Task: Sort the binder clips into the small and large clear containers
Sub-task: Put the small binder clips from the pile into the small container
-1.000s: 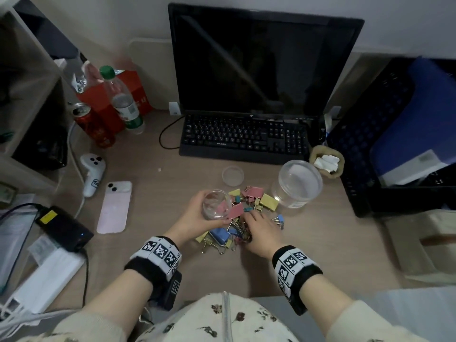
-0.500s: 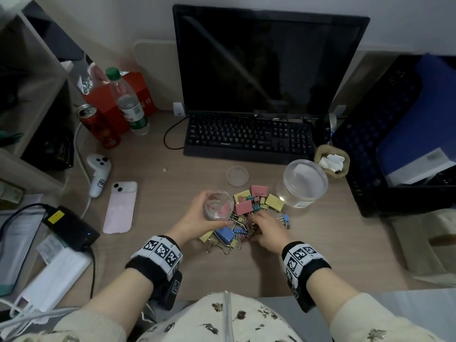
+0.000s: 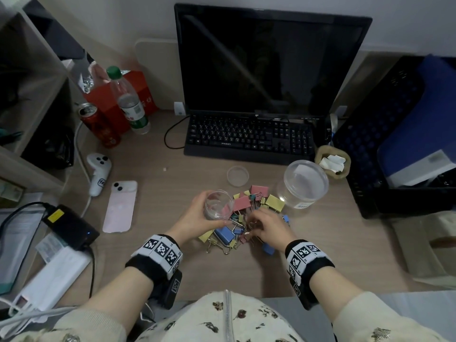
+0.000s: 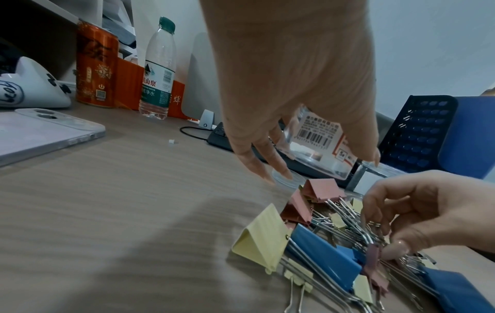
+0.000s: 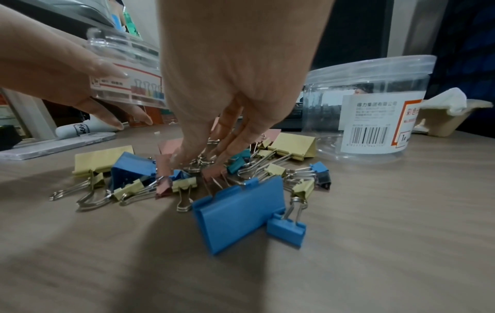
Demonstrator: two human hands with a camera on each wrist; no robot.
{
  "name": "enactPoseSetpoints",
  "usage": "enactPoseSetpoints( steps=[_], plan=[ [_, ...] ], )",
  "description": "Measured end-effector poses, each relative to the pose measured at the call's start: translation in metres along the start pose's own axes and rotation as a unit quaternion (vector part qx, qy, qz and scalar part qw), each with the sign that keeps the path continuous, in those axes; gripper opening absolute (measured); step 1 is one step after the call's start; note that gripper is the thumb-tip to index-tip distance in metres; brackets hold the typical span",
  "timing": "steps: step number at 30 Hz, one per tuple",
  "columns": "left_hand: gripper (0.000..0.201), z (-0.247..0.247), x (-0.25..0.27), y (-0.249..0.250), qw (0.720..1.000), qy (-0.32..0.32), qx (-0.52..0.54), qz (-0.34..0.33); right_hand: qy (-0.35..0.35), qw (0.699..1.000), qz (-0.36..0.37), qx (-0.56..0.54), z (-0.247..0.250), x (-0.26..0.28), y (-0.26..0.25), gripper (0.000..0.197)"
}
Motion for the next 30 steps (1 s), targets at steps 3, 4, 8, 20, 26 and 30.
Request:
enactPoseSetpoints(
  steps=[3, 4, 8, 20, 26, 30],
  plan=[
    [0.085, 0.000, -0.001, 0.000, 1.000, 0.004, 0.001, -0.002, 0.006, 0.999, -0.002, -0.035, 0.001, -0.003, -0.003, 0.025],
    [0.086, 0.000, -0.001, 0.000, 1.000, 0.004, 0.004, 0.000, 0.007, 0.999, -0.004, -0.041, 0.000, -0.005, -0.005, 0.026],
    [0.091, 0.001, -0.001, -0.001, 1.000, 0.012, 0.007, 0.007, -0.029, 0.999, 0.013, -0.042, -0.011, -0.013, -0.018, 0.034],
    [0.084, 0.002, 0.000, -0.001, 0.999, 0.014, 0.008, 0.029, 0.101, 0.994, -0.037, 0.035, 0.024, -0.009, 0.004, 0.039],
    [0.082, -0.001, -0.002, 0.005, 1.000, 0.006, 0.000, 0.031, 0.111, 0.984, -0.102, 0.091, 0.031, -0.013, 0.016, 0.048],
    [0.083, 0.000, -0.007, 0.005, 0.999, 0.002, -0.001, 0.033, 0.090, 0.984, -0.126, 0.085, 0.025, -0.017, 0.021, 0.058]
  ],
)
Point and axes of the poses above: each hand's wrist, its own x-axis away from the middle knuckle, its own z-axis out of the back of the hand, y = z × x, the point moved 8 cm from there along -x, towards the middle knuckle, and after that the axes turned 14 degrees about -x, right-handed, at the moved point
